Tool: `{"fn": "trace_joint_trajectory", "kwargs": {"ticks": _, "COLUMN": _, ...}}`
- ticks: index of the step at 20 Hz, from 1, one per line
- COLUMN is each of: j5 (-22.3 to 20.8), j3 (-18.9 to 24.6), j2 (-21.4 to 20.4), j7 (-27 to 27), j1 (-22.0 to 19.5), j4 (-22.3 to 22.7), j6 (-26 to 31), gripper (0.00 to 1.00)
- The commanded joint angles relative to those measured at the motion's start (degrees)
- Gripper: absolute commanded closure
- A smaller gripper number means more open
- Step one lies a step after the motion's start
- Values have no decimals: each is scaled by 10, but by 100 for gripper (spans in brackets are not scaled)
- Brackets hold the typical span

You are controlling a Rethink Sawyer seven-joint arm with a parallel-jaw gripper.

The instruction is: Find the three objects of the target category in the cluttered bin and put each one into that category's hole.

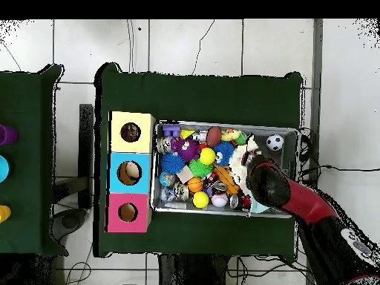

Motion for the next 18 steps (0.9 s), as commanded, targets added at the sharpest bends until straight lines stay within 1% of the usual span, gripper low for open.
{"fn": "trace_joint_trajectory", "kwargs": {"ticks": 1, "j5": -1, "j3": -2, "j2": -25, "j7": 83, "j1": -15, "j4": 84, "j6": 51, "gripper": 100}}
{"fn": "trace_joint_trajectory", "kwargs": {"ticks": 4, "j5": -3, "j3": -3, "j2": -34, "j7": 83, "j1": -23, "j4": 101, "j6": 45, "gripper": 100}}
{"fn": "trace_joint_trajectory", "kwargs": {"ticks": 5, "j5": -2, "j3": -4, "j2": -38, "j7": 85, "j1": -26, "j4": 109, "j6": 41, "gripper": 0}}
{"fn": "trace_joint_trajectory", "kwargs": {"ticks": 12, "j5": -6, "j3": -15, "j2": -58, "j7": 99, "j1": -32, "j4": 149, "j6": 14, "gripper": 0}}
{"fn": "trace_joint_trajectory", "kwargs": {"ticks": 18, "j5": 2, "j3": -34, "j2": -90, "j7": 101, "j1": -24, "j4": 178, "j6": 24, "gripper": 0}}
